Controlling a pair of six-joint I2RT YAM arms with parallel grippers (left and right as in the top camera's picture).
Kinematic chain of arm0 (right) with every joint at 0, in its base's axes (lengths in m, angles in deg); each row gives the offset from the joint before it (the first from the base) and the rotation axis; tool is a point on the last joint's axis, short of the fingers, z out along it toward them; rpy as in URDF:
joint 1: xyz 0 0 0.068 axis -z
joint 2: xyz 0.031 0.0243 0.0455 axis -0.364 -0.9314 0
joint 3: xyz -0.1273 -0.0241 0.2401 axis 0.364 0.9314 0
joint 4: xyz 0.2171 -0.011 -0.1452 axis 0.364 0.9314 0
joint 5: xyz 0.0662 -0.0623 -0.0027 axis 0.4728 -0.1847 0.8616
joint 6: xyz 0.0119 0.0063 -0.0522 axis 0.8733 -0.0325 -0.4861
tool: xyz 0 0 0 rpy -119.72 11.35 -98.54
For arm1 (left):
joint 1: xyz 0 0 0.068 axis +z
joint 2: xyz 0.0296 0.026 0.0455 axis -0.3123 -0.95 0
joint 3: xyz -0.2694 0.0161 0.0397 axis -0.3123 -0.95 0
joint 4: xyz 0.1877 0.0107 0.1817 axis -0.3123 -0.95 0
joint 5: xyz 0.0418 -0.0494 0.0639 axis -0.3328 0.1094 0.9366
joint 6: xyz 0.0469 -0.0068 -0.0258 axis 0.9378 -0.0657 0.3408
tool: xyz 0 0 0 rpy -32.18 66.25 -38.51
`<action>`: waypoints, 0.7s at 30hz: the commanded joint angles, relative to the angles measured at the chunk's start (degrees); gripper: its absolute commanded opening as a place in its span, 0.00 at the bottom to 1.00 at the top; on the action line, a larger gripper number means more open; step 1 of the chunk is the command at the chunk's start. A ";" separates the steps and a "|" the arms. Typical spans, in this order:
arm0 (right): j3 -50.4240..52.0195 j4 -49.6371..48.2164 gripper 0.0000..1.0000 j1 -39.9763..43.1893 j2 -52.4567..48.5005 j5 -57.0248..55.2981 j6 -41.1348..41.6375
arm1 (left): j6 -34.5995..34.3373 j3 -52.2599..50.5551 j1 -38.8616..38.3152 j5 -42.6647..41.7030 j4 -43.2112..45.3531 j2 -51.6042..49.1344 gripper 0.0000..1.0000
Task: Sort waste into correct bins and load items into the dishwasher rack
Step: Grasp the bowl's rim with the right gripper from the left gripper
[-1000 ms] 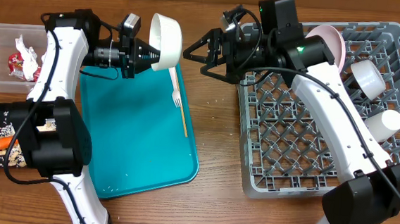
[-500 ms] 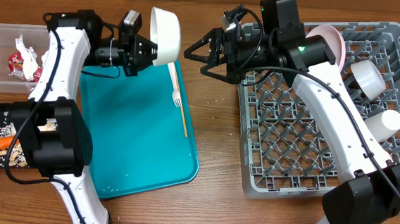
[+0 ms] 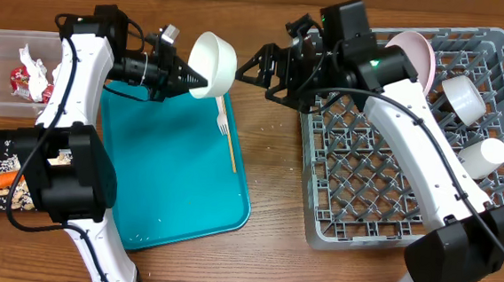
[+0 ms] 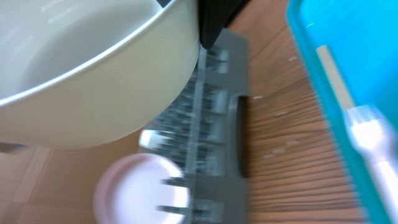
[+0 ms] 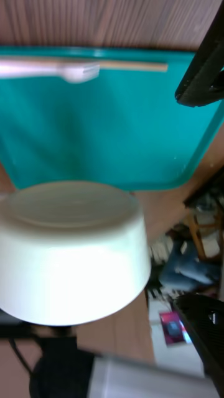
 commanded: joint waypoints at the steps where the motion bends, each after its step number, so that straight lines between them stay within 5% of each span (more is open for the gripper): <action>1: -1.57 1.07 1.00 -1.66 -0.48 -10.67 -0.70 | -6.62 1.20 -1.40 13.86 0.02 1.16 0.04; 6: -1.57 2.71 1.00 -4.46 -0.48 -20.13 -0.63 | -7.76 1.20 -5.29 17.49 0.66 1.16 0.04; 11: -1.57 3.10 1.00 -7.82 -0.48 -25.59 -0.66 | -15.28 1.20 -9.31 30.58 2.21 1.16 0.04; 21: -1.55 6.58 0.95 -10.16 -2.25 -42.18 2.86 | -15.47 1.27 -13.57 31.34 2.16 1.29 0.04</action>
